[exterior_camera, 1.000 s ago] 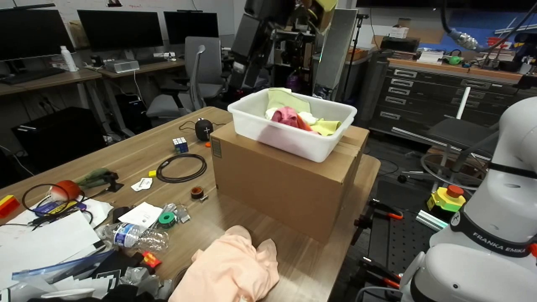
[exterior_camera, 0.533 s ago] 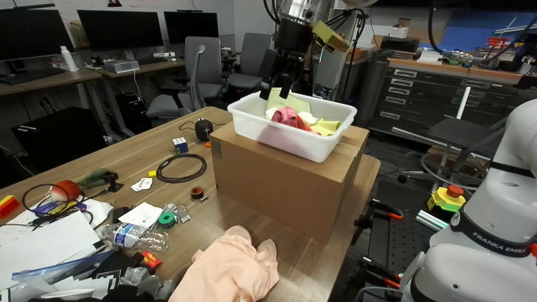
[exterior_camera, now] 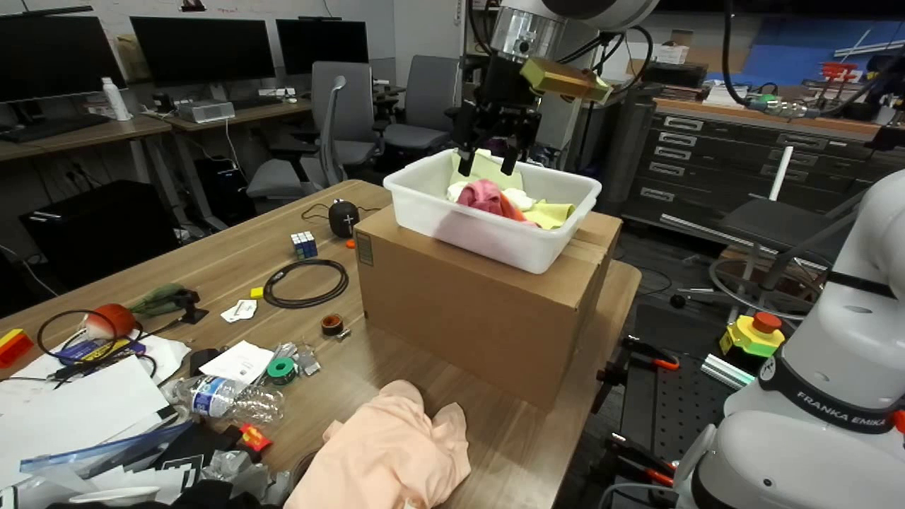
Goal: Pick the cloths in the plastic box and put them on the table
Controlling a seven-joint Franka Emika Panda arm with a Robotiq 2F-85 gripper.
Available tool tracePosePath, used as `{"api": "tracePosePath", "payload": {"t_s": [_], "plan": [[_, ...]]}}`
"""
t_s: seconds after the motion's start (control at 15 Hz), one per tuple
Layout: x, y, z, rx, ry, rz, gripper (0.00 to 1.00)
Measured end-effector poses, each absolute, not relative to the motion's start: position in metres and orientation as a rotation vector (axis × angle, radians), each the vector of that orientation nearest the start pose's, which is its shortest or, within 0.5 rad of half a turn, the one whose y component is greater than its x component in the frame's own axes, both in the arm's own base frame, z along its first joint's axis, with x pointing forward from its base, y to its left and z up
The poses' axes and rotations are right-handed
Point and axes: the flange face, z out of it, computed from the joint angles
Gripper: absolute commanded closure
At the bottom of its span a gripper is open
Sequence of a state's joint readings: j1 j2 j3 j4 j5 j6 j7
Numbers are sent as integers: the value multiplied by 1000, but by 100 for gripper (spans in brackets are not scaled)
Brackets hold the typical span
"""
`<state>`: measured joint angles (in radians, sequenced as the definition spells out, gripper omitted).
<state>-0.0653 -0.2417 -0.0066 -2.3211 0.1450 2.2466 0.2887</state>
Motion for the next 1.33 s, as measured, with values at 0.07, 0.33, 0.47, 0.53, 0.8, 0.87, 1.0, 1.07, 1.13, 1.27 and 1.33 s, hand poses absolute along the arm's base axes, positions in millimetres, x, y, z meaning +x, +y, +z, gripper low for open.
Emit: {"api": "tracePosePath", "payload": {"t_s": [0.07, 0.33, 0.47, 0.53, 0.8, 0.87, 1.0, 1.07, 1.13, 1.27, 1.33], "plan": [[483, -30, 452, -2922, 683, -221, 0], [481, -29, 446, -2919, 753, -186, 0], [480, -29, 442, -2914, 784, -158, 0], [480, -29, 440, -2911, 800, -145, 0], [481, -33, 429, -2894, 884, -97, 0], [481, -35, 425, -2890, 901, -86, 0], [481, -38, 419, -2885, 928, -64, 0], [481, -39, 416, -2884, 936, -56, 0], [482, -41, 413, -2889, 940, -61, 0], [486, -45, 410, -2918, 944, -105, 0], [488, -47, 409, -2935, 939, -134, 0]]}}
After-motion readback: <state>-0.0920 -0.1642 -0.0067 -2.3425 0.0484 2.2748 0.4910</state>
